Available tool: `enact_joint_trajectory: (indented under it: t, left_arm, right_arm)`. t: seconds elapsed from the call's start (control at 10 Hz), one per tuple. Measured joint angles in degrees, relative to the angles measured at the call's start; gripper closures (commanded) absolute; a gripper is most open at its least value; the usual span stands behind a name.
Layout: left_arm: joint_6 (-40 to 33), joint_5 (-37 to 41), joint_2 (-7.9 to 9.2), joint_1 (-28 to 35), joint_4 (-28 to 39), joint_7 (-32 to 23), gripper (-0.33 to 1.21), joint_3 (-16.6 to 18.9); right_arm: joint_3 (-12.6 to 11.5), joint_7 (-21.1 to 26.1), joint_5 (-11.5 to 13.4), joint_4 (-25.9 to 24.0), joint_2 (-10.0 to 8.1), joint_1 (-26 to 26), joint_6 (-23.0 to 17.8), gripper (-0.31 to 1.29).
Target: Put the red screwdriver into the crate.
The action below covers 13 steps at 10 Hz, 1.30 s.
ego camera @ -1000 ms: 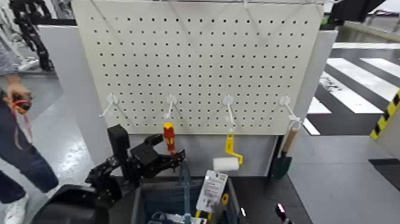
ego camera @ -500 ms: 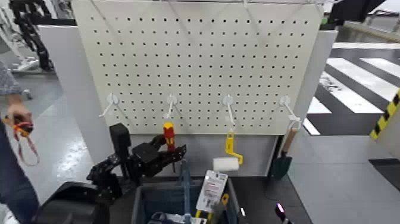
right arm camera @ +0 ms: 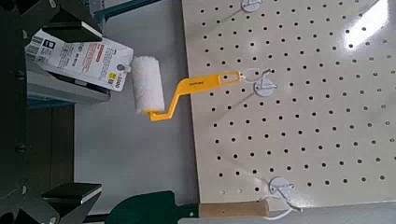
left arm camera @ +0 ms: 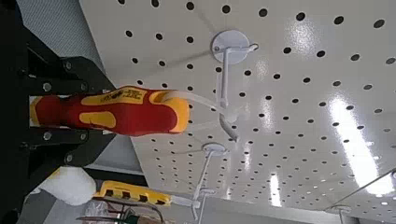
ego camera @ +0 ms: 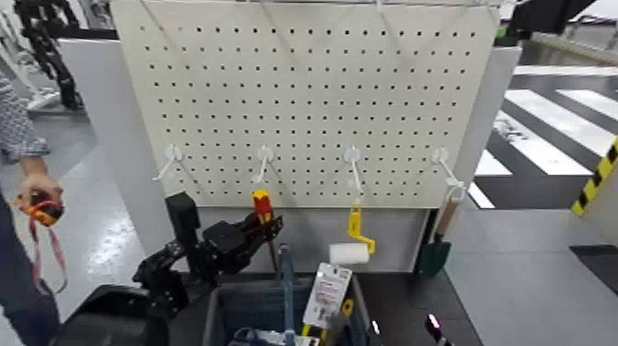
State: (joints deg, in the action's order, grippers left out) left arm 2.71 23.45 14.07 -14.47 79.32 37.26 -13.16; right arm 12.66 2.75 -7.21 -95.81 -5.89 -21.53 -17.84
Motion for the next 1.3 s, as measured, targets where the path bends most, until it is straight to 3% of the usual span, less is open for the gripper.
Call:
enact_joint_trajectory:
  t: [0.5,1.3]
  left_arm:
    - [0.4,0.3,-0.18,1.5,1.9,0.3,1.19,1.1]
    - [19.4,-3.3,-1.89,12.0,24.1,0.5,1.19,10.4]
  right_arm:
    - [-0.1,0.0,0.0,0.1,0.00,0.0,0.0,0.16]
    - [0.0,0.0,-0.1,0.4,-0.27,0.3,0.1,0.16]
